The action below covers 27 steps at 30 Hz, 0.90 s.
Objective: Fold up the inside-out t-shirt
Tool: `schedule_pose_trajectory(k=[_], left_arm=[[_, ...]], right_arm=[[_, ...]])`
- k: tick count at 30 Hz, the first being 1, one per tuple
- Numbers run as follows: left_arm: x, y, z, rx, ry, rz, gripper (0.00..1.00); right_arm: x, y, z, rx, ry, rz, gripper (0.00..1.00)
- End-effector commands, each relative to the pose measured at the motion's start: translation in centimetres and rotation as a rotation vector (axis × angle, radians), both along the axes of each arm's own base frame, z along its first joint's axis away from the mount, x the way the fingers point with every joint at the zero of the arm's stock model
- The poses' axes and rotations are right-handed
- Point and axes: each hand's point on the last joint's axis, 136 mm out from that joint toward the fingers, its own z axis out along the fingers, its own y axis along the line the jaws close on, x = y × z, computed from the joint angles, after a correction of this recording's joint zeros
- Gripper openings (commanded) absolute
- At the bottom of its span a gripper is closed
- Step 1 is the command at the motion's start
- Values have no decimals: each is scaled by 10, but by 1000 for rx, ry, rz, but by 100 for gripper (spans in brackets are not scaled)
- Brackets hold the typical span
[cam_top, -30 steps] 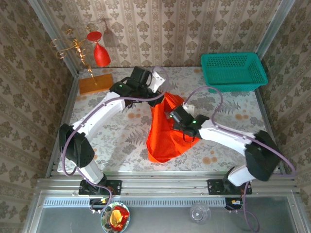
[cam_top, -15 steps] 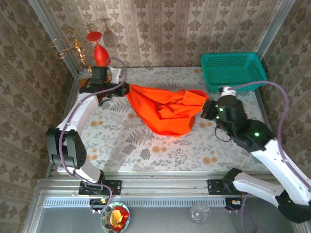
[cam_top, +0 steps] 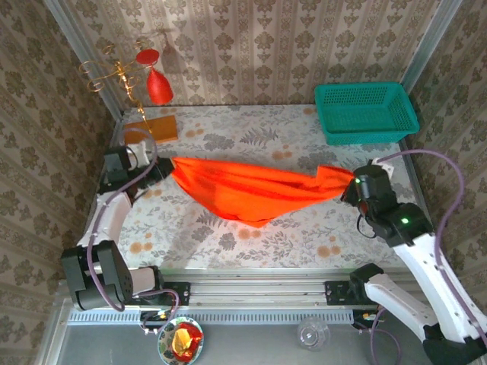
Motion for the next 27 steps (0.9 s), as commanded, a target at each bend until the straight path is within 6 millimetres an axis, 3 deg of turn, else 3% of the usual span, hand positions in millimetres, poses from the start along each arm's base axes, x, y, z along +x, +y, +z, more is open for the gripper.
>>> schedule_pose_trajectory(k=[1,4,7,11,18,23,27], left_arm=[[-23,-26,-23,5,37,-73,9],[-46,-39,-40,90,66,-123,39],[-58,-39,-36,206,32,-148,53],[-66,-47,-18,313,-14,-222,58],[-84,-99,-2,415,-107,-439,62],[-97,-141,-12,387,-128,-647,64],[-107,-167,-29,456,-120,-845,64]], right_arm=[[-11,10,-53,40,194,19,15],[-10,24,-62,83,230,52,41],[-4,44,-52,126,184,120,47],[5,78,-43,147,176,236,50],[15,170,-61,205,257,524,58],[10,235,-82,238,274,725,59],[4,259,-115,208,349,789,61]])
